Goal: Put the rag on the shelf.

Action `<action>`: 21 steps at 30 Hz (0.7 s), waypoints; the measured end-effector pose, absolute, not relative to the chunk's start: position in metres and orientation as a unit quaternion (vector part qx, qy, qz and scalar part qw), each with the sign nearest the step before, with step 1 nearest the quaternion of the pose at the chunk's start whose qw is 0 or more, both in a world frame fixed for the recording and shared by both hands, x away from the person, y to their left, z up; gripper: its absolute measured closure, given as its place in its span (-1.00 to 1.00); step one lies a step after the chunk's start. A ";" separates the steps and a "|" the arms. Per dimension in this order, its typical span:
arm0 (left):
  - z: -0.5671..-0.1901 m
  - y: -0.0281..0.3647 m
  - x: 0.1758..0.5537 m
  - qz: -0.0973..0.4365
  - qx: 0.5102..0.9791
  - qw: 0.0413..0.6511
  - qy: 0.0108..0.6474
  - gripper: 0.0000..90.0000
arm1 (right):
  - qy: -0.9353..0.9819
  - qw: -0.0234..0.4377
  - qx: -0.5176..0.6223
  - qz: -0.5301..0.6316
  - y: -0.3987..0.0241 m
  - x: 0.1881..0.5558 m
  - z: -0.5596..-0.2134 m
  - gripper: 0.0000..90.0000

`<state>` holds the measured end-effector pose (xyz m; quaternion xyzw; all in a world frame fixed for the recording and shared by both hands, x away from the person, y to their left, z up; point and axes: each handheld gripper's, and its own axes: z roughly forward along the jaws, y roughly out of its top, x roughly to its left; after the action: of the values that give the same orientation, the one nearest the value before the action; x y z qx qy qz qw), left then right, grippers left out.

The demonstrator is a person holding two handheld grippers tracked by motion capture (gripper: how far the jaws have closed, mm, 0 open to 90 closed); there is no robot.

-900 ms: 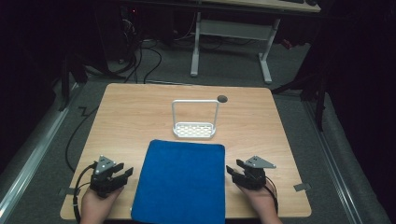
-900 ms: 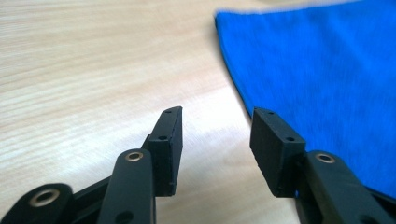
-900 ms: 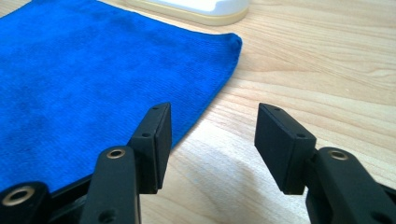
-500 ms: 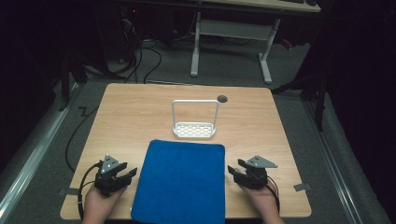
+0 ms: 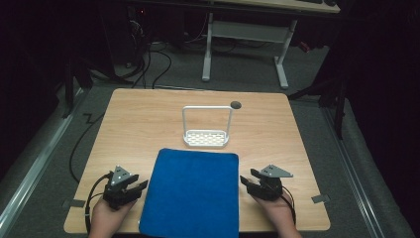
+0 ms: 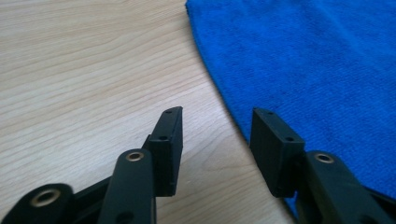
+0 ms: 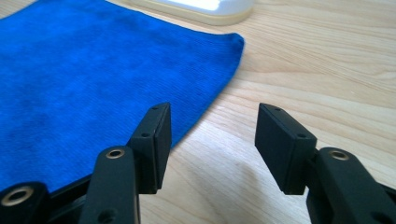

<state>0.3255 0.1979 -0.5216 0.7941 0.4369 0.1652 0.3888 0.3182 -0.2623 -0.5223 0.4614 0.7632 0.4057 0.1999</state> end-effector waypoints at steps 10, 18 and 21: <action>-0.522 0.156 0.323 0.129 0.837 0.382 0.369 0.83 | 0.796 0.163 0.408 0.416 -0.236 0.312 -0.522 0.57; -0.527 0.149 0.317 0.118 0.852 0.372 0.349 0.87 | 0.842 0.149 0.362 0.371 -0.215 0.307 -0.527 1.00; -0.528 0.148 0.313 0.113 0.855 0.375 0.341 0.86 | 0.845 0.147 0.360 0.366 -0.217 0.307 -0.528 1.00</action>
<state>0.3130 0.1482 -0.5276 0.8545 0.3415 0.1127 0.3749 0.3072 -0.2172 -0.5285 0.3602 0.8455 0.3660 0.1467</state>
